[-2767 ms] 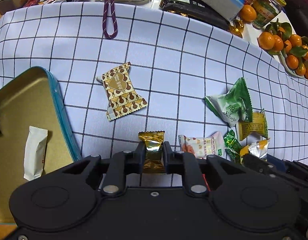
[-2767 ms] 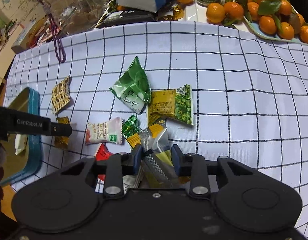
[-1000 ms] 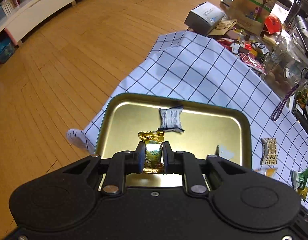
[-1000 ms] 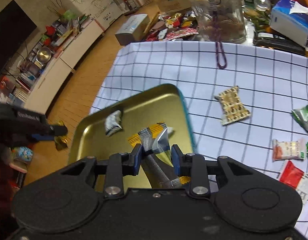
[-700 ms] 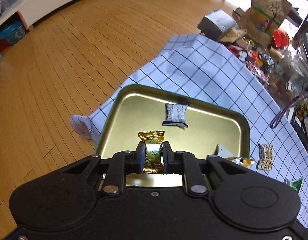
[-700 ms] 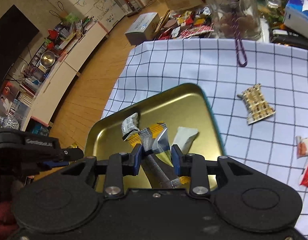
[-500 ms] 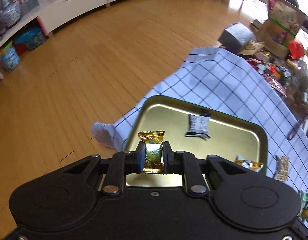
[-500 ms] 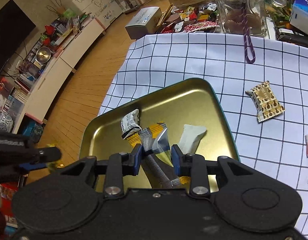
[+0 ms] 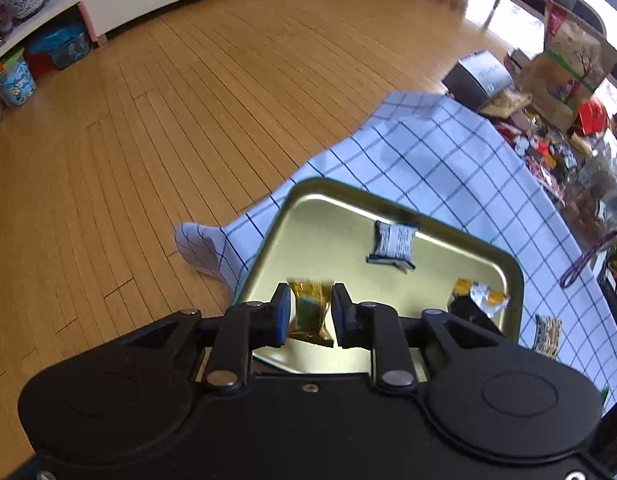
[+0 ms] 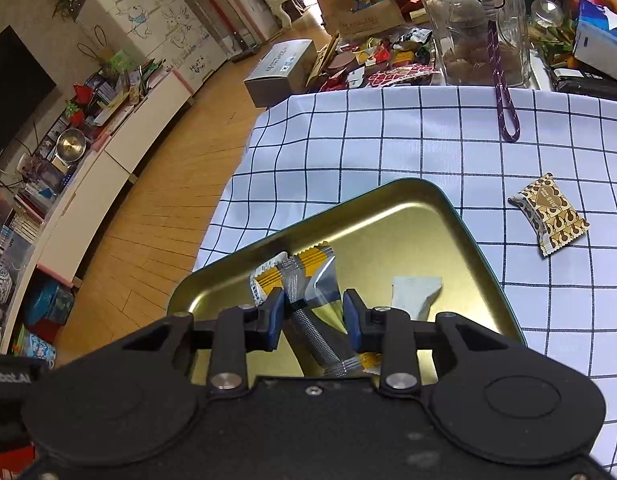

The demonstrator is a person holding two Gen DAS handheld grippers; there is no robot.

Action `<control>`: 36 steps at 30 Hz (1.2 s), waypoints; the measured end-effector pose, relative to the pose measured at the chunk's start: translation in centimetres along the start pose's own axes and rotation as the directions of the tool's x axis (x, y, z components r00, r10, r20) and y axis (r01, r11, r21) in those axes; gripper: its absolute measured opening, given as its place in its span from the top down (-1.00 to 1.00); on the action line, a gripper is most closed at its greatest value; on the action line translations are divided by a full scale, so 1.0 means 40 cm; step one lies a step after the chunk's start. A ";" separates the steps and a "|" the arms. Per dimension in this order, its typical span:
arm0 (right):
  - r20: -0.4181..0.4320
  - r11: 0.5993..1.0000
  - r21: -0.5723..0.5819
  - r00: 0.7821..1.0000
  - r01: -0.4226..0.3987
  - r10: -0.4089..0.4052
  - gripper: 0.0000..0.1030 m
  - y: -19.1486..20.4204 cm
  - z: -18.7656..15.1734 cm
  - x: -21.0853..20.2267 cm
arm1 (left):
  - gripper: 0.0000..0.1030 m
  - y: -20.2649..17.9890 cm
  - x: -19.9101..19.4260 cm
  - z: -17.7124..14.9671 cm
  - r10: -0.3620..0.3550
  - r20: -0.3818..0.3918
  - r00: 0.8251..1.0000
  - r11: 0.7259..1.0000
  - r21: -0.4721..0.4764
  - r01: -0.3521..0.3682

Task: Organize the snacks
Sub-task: 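Carry the gold candy to the tray while the right tool grasps a silver-yellow packet, then open the left gripper over the tray while the right tool releases the silver packet there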

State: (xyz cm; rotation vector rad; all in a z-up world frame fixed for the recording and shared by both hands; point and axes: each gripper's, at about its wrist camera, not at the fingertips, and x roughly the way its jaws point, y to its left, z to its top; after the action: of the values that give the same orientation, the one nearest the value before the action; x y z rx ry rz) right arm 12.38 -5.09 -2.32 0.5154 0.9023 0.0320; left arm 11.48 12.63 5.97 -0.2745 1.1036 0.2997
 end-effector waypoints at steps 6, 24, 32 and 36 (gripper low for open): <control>0.018 1.000 0.010 1.000 0.016 -0.016 0.35 -0.008 0.001 0.002 | 0.39 0.015 -0.005 0.004 -0.030 0.000 1.000 0.999 -0.037 0.030; 0.020 0.998 -0.010 0.998 0.055 -0.054 0.31 0.000 -0.018 0.012 | 0.38 -0.009 -0.011 -0.012 -0.060 0.008 0.998 0.998 0.010 0.060; 0.044 0.995 -0.032 0.995 0.093 -0.092 0.31 -0.006 -0.021 0.003 | 0.38 -0.035 -0.033 -0.031 -0.101 0.062 0.993 0.993 0.069 0.096; 0.058 0.992 -0.033 0.991 0.118 -0.116 0.31 -0.015 -0.021 -0.005 | 0.38 -0.045 -0.041 -0.039 -0.142 0.081 0.987 0.988 0.077 0.136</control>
State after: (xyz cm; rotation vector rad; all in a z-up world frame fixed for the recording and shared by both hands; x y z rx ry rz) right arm 11.49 -5.33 -2.85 0.4264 0.8741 -0.0725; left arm 10.16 10.23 6.92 -0.2709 1.0028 0.1459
